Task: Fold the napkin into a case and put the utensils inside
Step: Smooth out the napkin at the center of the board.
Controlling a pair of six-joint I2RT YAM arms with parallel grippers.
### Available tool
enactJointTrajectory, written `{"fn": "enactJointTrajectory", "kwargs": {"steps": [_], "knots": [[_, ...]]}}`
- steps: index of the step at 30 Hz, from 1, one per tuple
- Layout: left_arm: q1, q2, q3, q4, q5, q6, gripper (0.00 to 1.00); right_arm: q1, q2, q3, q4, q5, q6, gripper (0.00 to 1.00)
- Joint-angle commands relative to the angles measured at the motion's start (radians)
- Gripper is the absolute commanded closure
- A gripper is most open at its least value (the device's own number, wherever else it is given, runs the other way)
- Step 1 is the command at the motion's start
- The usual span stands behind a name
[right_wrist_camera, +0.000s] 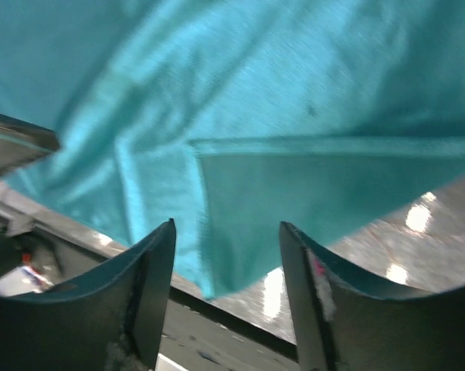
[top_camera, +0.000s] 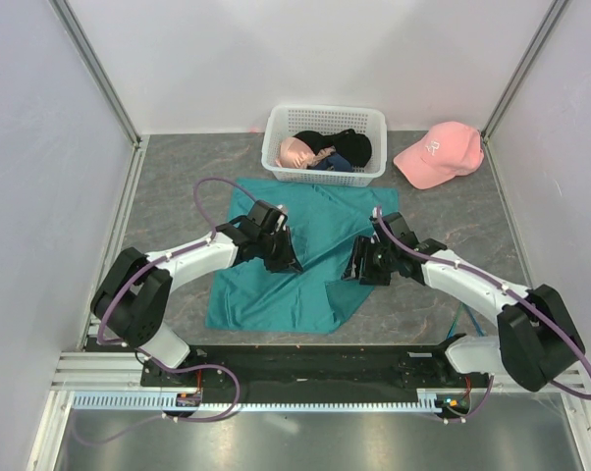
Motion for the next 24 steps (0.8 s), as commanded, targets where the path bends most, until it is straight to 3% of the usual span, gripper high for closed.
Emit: {"fn": "enactJointTrajectory", "kwargs": {"steps": [1,6,8,10,14,24], "knots": [[-0.023,-0.015,0.017,0.063,0.07,0.048,0.98,-0.004,-0.029,-0.027,-0.028,0.031,-0.039,0.29],[-0.046,0.005,0.011,0.071,0.041,0.021,0.98,0.091,0.057,0.051,-0.025,0.133,-0.062,0.33],[-0.047,-0.011,-0.006,0.076,0.015,0.011,0.98,0.151,0.092,0.106,-0.057,0.216,-0.062,0.45],[-0.046,-0.036,-0.029,0.074,-0.018,0.001,0.98,0.18,0.138,0.149,-0.091,0.276,-0.064,0.5],[-0.046,-0.076,-0.069,0.062,-0.074,-0.022,0.98,0.233,0.209,0.195,-0.102,0.362,-0.068,0.49],[-0.026,-0.192,-0.164,0.045,-0.126,-0.024,0.98,0.325,0.378,0.321,-0.114,0.414,-0.076,0.44]]}}
